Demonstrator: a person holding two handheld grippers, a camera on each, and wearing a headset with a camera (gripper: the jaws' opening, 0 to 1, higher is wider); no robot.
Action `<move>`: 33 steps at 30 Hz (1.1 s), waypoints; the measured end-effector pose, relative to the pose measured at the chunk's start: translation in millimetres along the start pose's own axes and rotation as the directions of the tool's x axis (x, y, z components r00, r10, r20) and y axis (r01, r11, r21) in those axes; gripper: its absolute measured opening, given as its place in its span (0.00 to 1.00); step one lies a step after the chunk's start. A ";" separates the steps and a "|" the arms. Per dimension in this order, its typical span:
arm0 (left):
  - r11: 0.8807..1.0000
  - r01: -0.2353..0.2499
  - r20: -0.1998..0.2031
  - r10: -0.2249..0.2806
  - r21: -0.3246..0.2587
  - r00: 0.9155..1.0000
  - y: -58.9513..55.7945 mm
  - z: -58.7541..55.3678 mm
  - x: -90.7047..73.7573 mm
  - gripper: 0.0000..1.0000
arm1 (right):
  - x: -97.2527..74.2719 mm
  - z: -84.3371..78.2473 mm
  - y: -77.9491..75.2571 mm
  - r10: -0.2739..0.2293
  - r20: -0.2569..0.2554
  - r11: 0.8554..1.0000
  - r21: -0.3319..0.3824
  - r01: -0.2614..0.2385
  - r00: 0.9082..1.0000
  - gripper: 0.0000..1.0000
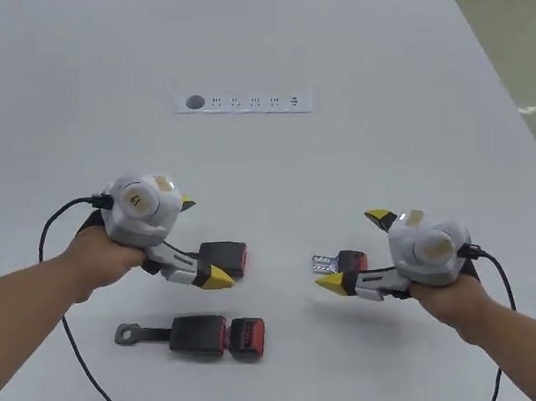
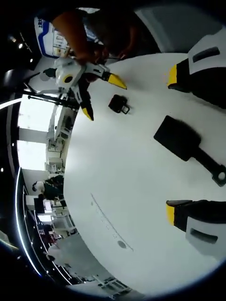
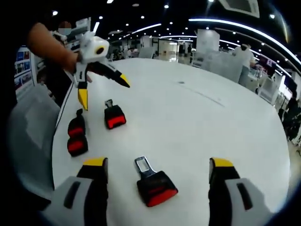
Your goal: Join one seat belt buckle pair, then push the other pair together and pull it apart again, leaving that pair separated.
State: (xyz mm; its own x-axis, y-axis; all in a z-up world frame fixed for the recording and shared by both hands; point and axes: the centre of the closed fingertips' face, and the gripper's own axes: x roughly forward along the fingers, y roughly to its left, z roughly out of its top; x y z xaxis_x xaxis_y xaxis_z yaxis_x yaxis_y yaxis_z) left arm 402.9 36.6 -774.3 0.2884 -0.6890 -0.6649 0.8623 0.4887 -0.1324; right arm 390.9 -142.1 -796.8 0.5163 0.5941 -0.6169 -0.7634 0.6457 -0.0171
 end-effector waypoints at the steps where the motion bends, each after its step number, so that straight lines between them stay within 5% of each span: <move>1: 1.000 -0.012 0.018 0.012 0.000 1.000 0.5 1.7 -4.6 1.00 | -2.5 2.4 1.9 -0.015 0.007 1.000 -0.004 0.015 1.000 0.91; 13: 0.997 -0.079 0.142 0.080 -0.009 0.987 -10.1 4.3 -70.5 1.00 | -28.4 16.9 37.4 -0.063 0.051 0.998 0.003 0.063 0.997 0.96; 19: 0.993 -0.118 0.211 0.119 -0.015 0.970 -9.3 5.4 -100.9 1.00 | -39.6 24.1 52.1 -0.084 0.072 0.996 -0.002 0.085 0.994 0.97; 33: 0.982 -0.189 0.280 0.186 -0.016 0.942 -25.9 -20.4 -150.8 1.00 | -58.0 32.9 91.3 -0.098 0.097 0.994 -0.034 0.102 0.990 0.99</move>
State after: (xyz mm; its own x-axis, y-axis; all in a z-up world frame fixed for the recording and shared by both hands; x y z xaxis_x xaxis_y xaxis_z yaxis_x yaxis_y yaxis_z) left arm 328.6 138.8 -685.6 0.5482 -0.7078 -0.4455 0.7856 0.6185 -0.0158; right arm 304.1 -101.8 -736.7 0.6238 0.5716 -0.5331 -0.7197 0.6861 -0.1065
